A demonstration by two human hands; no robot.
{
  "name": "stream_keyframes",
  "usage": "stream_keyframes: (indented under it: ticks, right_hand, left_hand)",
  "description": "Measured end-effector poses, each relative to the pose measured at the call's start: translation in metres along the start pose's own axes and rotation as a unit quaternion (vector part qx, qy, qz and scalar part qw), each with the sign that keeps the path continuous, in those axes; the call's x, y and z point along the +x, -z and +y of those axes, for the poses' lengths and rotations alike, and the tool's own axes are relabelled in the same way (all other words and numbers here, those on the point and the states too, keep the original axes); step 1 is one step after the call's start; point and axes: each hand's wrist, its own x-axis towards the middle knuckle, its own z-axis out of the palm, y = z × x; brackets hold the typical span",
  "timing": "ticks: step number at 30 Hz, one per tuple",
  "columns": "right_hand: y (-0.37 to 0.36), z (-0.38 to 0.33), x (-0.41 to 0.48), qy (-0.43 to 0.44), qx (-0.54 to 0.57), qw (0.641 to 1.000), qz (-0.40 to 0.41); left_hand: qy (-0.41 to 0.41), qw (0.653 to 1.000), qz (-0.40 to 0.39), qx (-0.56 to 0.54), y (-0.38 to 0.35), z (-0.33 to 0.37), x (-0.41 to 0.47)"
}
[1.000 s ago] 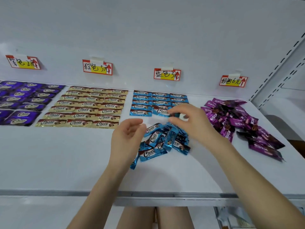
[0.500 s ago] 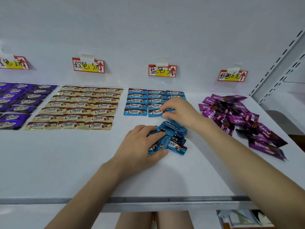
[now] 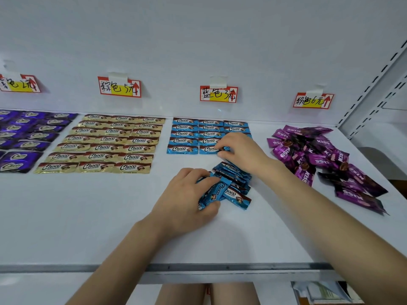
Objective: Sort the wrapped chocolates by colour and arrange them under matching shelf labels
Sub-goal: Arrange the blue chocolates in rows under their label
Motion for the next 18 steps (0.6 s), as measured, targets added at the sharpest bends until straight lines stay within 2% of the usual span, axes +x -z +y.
stream_keyframes:
  ticks: [11,14,16,18]
  right_hand:
    - [0.001,0.000,-0.001,0.002,0.009,1.000,-0.009]
    - [0.005,0.000,-0.010,-0.039,0.052,0.997,0.037]
    - [0.008,-0.002,-0.022,-0.068,0.094,0.991,0.070]
    - [0.008,-0.009,-0.036,-0.087,0.123,0.987,0.061]
  left_hand:
    - [-0.002,1.000,0.014,-0.002,0.000,0.001,0.000]
    - [0.001,1.000,0.015,-0.006,0.002,0.002,-0.001]
    - [0.022,0.999,0.031,-0.016,0.002,0.004,-0.003]
    - [0.083,0.994,0.065,-0.027,0.001,0.006,-0.007]
